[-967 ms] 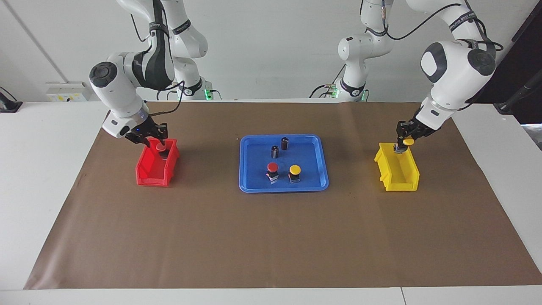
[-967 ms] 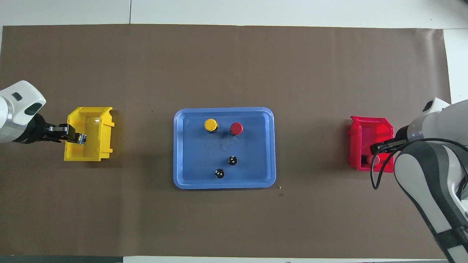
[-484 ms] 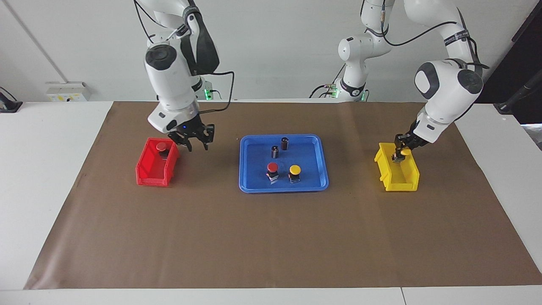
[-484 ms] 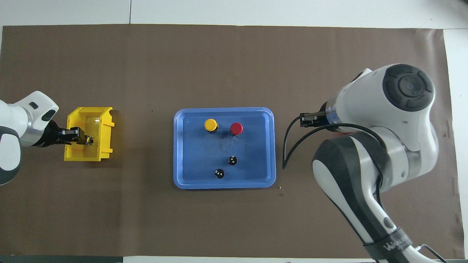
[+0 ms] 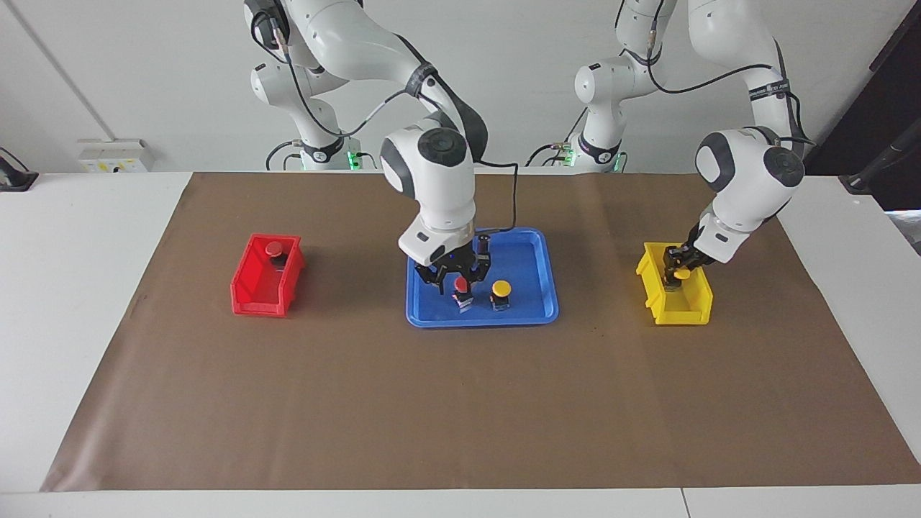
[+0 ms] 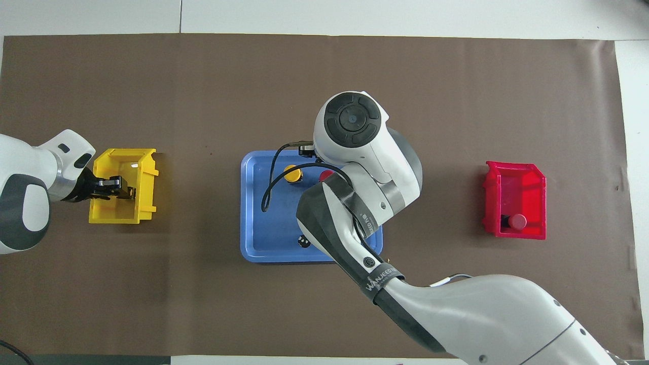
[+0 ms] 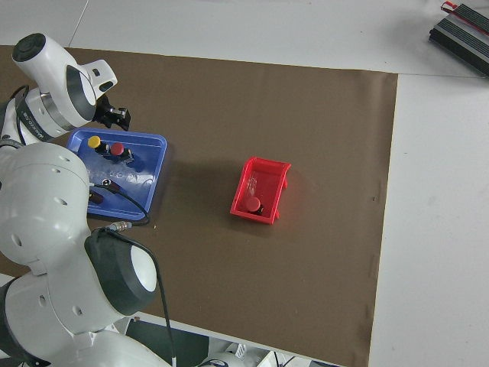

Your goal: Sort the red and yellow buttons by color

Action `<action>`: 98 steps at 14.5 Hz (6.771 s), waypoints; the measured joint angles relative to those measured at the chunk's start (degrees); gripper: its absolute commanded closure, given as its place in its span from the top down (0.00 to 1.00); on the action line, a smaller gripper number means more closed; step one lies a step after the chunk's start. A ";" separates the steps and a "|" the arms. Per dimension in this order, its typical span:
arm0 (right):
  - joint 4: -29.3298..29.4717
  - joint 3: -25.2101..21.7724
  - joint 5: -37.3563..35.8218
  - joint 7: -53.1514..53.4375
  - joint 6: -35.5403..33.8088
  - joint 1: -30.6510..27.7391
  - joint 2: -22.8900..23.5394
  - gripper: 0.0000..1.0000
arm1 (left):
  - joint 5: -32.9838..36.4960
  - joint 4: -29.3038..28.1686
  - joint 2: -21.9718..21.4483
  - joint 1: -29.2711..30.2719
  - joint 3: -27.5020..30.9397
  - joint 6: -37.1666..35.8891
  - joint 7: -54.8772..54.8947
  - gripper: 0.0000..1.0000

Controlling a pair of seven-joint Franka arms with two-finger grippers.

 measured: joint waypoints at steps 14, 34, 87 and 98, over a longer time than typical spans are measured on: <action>-4.89 0.03 -0.06 0.01 -0.74 1.62 -1.10 0.55 | 2.37 -0.23 0.07 -0.07 -0.35 -0.39 2.37 0.61; -8.15 -0.74 0.40 -24.62 -21.30 -21.48 -17.22 0.29 | 1.38 12.00 -2.73 -25.28 -2.48 -8.87 -25.12 0.99; -39.49 -0.21 2.19 -45.99 7.90 -37.86 -26.53 0.56 | 7.00 17.48 6.37 -5.12 -0.06 -9.99 -3.02 0.01; -23.61 -0.07 2.22 -46.92 -12.06 -37.77 -27.13 1.00 | 7.00 12.53 6.62 -2.38 -0.22 -4.67 -0.13 0.02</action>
